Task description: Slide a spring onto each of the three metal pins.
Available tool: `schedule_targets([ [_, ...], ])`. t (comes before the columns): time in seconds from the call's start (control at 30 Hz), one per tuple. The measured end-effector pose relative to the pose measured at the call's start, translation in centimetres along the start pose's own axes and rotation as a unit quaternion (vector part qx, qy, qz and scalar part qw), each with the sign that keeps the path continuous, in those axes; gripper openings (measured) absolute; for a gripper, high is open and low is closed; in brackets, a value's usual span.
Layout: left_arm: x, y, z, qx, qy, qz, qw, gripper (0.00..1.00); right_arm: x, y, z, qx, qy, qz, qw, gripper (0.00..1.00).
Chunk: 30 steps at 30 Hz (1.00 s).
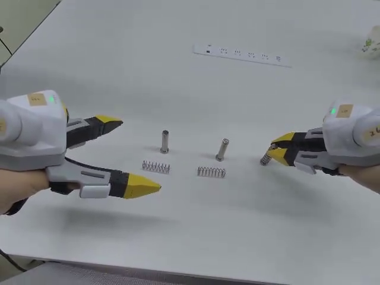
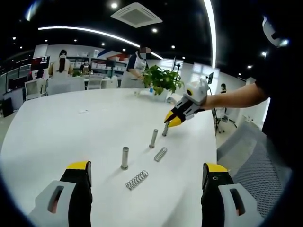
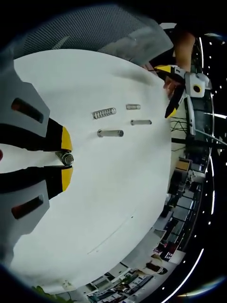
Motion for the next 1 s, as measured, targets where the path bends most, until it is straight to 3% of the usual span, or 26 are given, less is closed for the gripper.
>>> schedule_targets([
  [0.57,0.4,-0.1,-0.4,0.008,0.006,0.004,0.9999,0.96,0.1,0.3,-0.2,0.003,-0.019,0.002,0.9998,0.15],
  [0.87,0.2,-0.1,-0.7,0.013,0.002,0.002,0.9999,0.98,0.1,0.8,-0.6,0.026,-0.05,0.008,0.9984,0.21],
  [1.0,-0.1,0.1,-0.7,0.014,0.004,-0.001,0.9999,0.98,0.0,1.3,-0.9,0.049,-0.077,0.014,0.9958,0.23],
])
Point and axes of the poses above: the centre of the closed fingertips' face, and the gripper's own axes: y roughly backward along the fingers, x roughly to its right, z roughly out of its underside, the point moved 3 cm from there along y, roughly backward along the fingers, and after that the axes turned 6 degrees about x, right-handed, at the moved point
